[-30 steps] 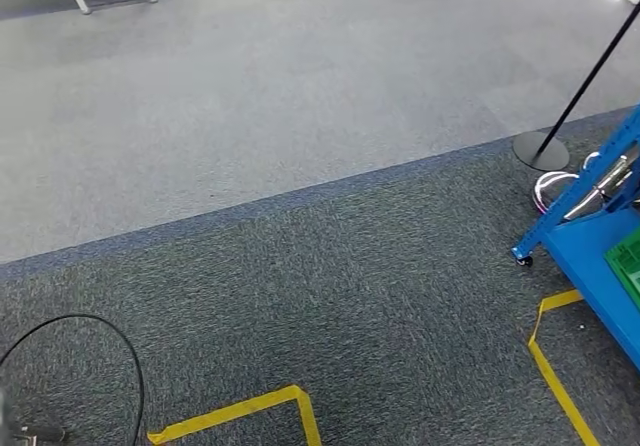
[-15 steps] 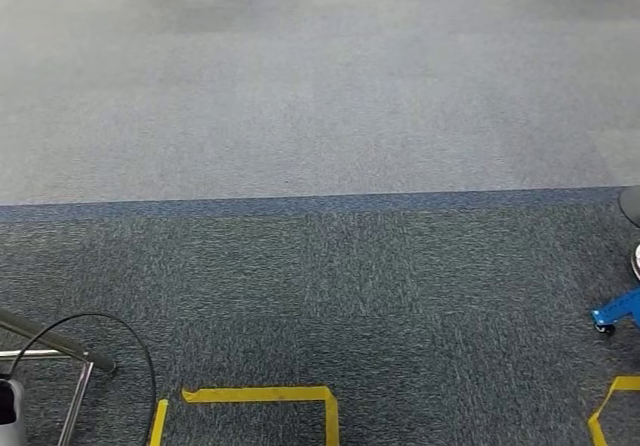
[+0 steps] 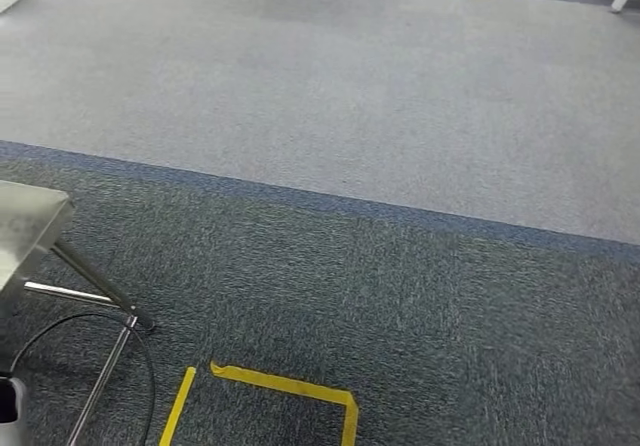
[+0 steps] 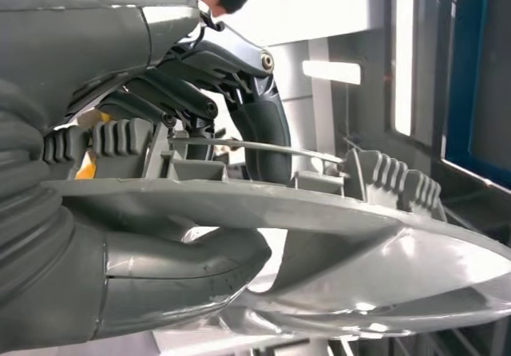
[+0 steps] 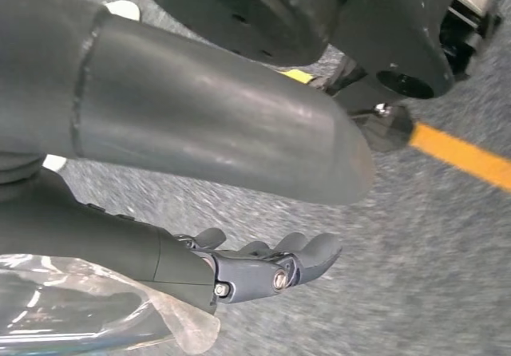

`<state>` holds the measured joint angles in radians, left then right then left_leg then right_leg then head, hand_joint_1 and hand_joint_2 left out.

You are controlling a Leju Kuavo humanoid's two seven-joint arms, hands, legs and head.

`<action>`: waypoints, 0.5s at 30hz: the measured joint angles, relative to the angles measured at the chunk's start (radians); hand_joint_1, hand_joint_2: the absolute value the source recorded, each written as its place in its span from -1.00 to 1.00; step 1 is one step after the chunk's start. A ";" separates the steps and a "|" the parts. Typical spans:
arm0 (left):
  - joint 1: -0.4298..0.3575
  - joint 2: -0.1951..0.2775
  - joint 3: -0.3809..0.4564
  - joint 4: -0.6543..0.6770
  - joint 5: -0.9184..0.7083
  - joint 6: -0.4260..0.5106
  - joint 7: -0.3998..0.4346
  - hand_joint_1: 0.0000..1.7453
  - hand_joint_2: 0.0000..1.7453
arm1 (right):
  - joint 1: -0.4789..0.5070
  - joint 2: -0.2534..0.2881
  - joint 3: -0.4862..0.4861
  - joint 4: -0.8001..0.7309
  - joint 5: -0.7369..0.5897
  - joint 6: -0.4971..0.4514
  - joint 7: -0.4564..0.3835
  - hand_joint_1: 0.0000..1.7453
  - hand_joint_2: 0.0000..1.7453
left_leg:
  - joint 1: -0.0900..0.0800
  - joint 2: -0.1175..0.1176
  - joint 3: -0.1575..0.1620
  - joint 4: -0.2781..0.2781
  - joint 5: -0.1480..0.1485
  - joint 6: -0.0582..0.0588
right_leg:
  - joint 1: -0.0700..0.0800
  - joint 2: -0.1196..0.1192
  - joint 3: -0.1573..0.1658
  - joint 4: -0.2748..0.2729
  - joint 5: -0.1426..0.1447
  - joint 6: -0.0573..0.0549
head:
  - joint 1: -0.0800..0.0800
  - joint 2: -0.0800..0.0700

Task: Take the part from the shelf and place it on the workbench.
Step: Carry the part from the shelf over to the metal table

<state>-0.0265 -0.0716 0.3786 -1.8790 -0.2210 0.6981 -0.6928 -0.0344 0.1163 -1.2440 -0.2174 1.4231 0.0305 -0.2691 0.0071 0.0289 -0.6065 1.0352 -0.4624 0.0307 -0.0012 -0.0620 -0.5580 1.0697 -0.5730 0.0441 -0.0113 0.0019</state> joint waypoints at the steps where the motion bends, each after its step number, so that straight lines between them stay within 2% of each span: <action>1: -0.001 -0.001 -0.003 0.000 -0.001 0.000 0.000 1.00 1.00 | 0.000 0.000 0.000 0.000 0.000 0.000 -0.002 -1.00 -1.00 | 0.000 -0.012 0.000 0.000 0.000 0.005 | -0.001 0.031 -0.031 0.063 -0.031 0.001 | 0.002 0.000; 3: -0.001 -0.002 -0.008 0.000 -0.002 0.000 0.000 1.00 1.00 | 0.003 0.001 0.000 0.000 0.001 0.001 -0.002 -1.00 -1.00 | -0.002 -0.039 0.000 0.001 0.000 0.010 | -0.001 0.056 -0.103 0.199 -0.079 0.000 | 0.004 0.000; 4: -0.001 -0.003 -0.008 0.000 -0.002 0.000 0.000 1.00 1.00 | 0.004 0.001 0.000 0.001 0.001 0.002 -0.003 -1.00 -1.00 | -0.004 -0.054 0.000 0.001 0.000 0.011 | -0.001 0.060 -0.126 0.233 -0.079 -0.002 | 0.004 0.000; 5: -0.001 -0.003 -0.009 0.000 -0.002 0.000 0.000 1.00 1.00 | 0.005 0.001 0.000 0.001 0.001 0.002 -0.003 -1.00 -1.00 | -0.005 -0.069 0.001 0.001 0.000 0.011 | -0.001 0.063 -0.132 0.226 -0.059 -0.005 | 0.003 0.000; 6: -0.001 -0.004 -0.009 0.000 -0.001 0.000 0.000 1.00 1.00 | 0.005 0.002 0.000 0.001 0.001 0.002 -0.003 -1.00 -1.00 | -0.006 -0.084 0.002 0.001 0.000 0.011 | 0.000 0.069 -0.116 0.179 -0.021 -0.010 | 0.003 0.000; 7: -0.001 -0.004 -0.009 0.000 -0.001 0.000 0.000 1.00 1.00 | 0.004 0.001 0.000 0.001 0.001 0.002 -0.003 -1.00 -1.00 | -0.006 -0.098 0.003 0.001 0.000 0.011 | 0.000 0.089 -0.089 0.108 0.022 -0.016 | 0.004 0.000; 8: -0.001 -0.005 -0.009 0.000 -0.001 0.000 0.000 1.00 1.00 | 0.004 0.001 0.000 0.001 0.001 0.003 -0.003 -1.00 -1.00 | -0.006 -0.111 0.002 0.003 0.000 0.009 | -0.002 0.120 -0.060 0.040 0.053 -0.022 | 0.003 0.000; 9: -0.001 -0.005 -0.009 0.000 0.000 0.000 0.000 1.00 1.00 | 0.004 0.001 0.000 0.001 0.001 0.003 -0.002 -1.00 -1.00 | -0.004 -0.123 0.000 0.004 0.000 0.007 | -0.004 0.146 -0.035 -0.015 0.072 -0.026 | 0.003 0.000; 10: -0.002 -0.006 -0.009 0.000 0.000 0.000 0.000 1.00 1.00 | 0.005 0.001 0.000 0.001 0.001 0.003 -0.002 -1.00 -1.00 | -0.002 -0.136 -0.004 0.004 0.002 0.002 | -0.004 0.166 -0.019 -0.044 0.077 -0.027 | 0.003 0.000; 11: -0.001 -0.006 -0.009 0.000 0.001 0.000 0.000 1.00 1.00 | 0.005 0.000 0.000 0.001 0.001 0.003 -0.002 -1.00 -1.00 | 0.001 -0.149 -0.007 0.004 0.004 -0.004 | -0.004 0.170 -0.012 -0.053 0.074 -0.028 | 0.003 0.000; 12: 0.001 -0.006 -0.009 0.000 0.001 0.000 0.000 1.00 1.00 | 0.006 0.001 0.000 0.001 0.002 0.003 -0.002 -1.00 -1.00 | 0.003 -0.163 -0.010 0.001 0.007 -0.011 | -0.003 0.157 -0.007 -0.059 0.075 -0.028 | 0.004 0.000; 13: 0.003 -0.006 -0.009 -0.001 0.001 0.000 0.000 1.00 1.00 | 0.006 0.002 0.000 0.001 0.002 0.004 -0.002 -1.00 -1.00 | 0.003 -0.166 -0.012 0.003 0.006 -0.017 | -0.004 0.143 -0.003 -0.064 0.078 -0.031 | 0.003 0.000; 14: 0.004 -0.006 -0.008 -0.001 0.001 0.000 0.000 1.00 1.00 | 0.005 0.004 0.000 0.001 0.002 0.004 -0.002 -1.00 -1.00 | 0.001 -0.151 -0.018 0.014 -0.003 -0.022 | -0.006 0.128 0.001 -0.070 0.080 -0.036 | 0.001 0.000; 15: 0.003 -0.005 -0.008 -0.002 0.001 0.000 0.000 1.00 1.00 | 0.005 0.005 0.000 0.001 0.002 0.004 -0.003 -1.00 -1.00 | -0.001 -0.124 -0.031 0.044 -0.024 -0.026 | -0.008 0.111 0.005 -0.076 0.082 -0.041 | -0.001 0.000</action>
<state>-0.0235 -0.0768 0.3703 -1.8806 -0.2204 0.6986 -0.6928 -0.0295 0.1212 -1.2443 -0.2163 1.4247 0.0346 -0.2717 0.0059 -0.0946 -0.6371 1.0797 -0.4864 0.0044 -0.0092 0.0495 -0.5534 0.9938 -0.4906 0.0032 -0.0119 0.0019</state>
